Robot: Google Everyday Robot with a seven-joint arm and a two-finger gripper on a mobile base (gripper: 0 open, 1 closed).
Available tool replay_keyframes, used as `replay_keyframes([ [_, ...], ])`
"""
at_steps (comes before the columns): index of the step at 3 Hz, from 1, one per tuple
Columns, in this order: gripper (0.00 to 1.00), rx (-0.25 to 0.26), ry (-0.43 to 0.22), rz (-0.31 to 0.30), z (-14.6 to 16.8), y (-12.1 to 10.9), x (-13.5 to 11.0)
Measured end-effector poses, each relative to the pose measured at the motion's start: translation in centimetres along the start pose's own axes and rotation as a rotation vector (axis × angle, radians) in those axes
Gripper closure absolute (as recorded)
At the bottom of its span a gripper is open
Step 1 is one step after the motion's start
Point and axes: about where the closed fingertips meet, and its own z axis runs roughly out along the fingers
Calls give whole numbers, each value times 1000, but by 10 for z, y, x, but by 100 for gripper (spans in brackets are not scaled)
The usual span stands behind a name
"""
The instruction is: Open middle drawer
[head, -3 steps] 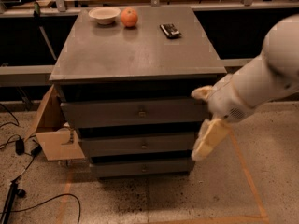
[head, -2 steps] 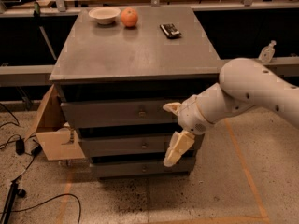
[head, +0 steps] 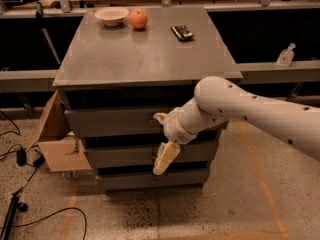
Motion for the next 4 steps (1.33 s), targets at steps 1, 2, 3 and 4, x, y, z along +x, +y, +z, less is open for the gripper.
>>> replay_keyframes([
  [1,0,-34,31,72,23,9,41],
  [2,0,-41,69,138,32,20,101],
  [3,0,-48,69,129,36,22,149],
  [4,0,-42,95,62,48,12,186],
])
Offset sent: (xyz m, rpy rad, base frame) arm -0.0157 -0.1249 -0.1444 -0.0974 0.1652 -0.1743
